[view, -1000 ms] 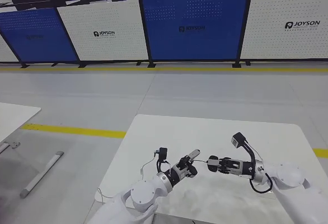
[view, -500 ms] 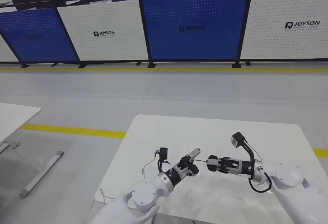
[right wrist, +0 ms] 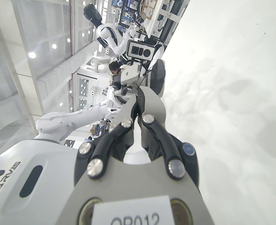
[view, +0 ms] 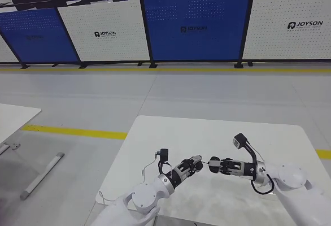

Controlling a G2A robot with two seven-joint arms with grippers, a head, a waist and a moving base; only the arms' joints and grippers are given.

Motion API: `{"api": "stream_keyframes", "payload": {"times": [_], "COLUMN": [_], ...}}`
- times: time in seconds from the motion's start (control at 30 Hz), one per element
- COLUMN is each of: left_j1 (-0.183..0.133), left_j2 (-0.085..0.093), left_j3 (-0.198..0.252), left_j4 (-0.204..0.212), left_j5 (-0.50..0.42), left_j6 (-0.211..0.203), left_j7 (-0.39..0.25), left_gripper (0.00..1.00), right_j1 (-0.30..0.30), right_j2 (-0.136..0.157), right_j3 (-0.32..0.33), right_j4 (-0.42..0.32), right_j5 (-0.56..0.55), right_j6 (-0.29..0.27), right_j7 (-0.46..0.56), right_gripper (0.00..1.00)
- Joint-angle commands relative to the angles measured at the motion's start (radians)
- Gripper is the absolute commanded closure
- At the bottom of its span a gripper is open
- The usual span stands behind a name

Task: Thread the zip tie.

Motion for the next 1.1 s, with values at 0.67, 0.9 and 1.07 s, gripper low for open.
{"api": "stream_keyframes", "payload": {"times": [0.67, 0.9, 1.07], "left_j1": [0.046, 0.051, 0.052], "left_j2": [-0.003, -0.006, -0.008], "left_j3": [-0.039, -0.049, -0.052], "left_j4": [-0.032, -0.031, -0.03], "left_j5": [0.015, 0.015, 0.022], "left_j6": [-0.024, -0.027, -0.028], "left_j7": [-0.067, -0.078, -0.08], "left_gripper": [0.85, 1.0, 1.0], "right_j1": [0.0, 0.0, 0.0], "right_j2": [0.0, 0.0, 0.0], "right_j3": [0.0, 0.0, 0.0], "right_j4": [0.0, 0.0, 0.0], "right_j5": [0.0, 0.0, 0.0], "right_j6": [0.0, 0.0, 0.0], "right_j7": [0.0, 0.0, 0.0], "right_gripper": [1.0, 1.0, 1.0]}}
